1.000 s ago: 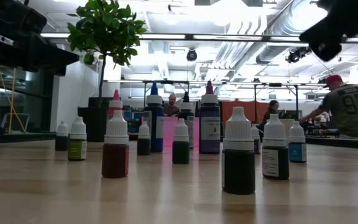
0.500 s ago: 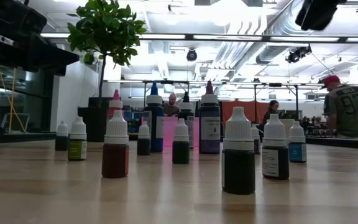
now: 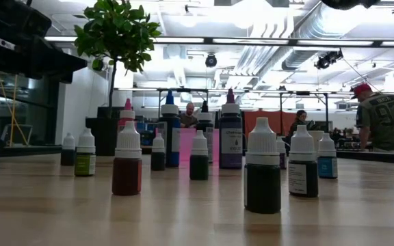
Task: Pick & Place food coloring
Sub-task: Put the purple food coloring bottle into the pink bin
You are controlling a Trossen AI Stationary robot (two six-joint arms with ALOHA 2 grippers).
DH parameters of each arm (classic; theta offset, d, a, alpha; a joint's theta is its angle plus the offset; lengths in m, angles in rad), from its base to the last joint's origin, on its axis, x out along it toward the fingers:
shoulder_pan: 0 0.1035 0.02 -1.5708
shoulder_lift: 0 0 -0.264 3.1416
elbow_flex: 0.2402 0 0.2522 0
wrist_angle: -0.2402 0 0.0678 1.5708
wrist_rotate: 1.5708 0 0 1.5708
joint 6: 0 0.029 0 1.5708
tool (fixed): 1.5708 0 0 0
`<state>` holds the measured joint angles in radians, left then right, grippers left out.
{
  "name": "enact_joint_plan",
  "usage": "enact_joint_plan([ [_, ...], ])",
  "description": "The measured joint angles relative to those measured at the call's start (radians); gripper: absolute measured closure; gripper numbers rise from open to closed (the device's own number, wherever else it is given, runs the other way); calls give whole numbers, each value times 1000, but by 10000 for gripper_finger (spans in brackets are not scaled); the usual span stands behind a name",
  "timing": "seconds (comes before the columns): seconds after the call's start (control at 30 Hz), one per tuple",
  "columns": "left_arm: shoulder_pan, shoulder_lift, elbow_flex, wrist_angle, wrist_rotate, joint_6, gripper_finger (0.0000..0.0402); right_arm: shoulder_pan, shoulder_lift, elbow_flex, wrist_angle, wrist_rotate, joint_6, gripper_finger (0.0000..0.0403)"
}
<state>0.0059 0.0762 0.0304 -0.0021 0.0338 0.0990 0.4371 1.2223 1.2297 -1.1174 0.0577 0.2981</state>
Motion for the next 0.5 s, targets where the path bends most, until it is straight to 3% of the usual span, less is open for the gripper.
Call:
enact_joint_plan([
  [0.33,0,0,0,0,0,0,401,85,192,0,52,-39,172,400],
  [0.5,0,0,0,0,0,0,401,110,274,0,95,-52,302,367],
])
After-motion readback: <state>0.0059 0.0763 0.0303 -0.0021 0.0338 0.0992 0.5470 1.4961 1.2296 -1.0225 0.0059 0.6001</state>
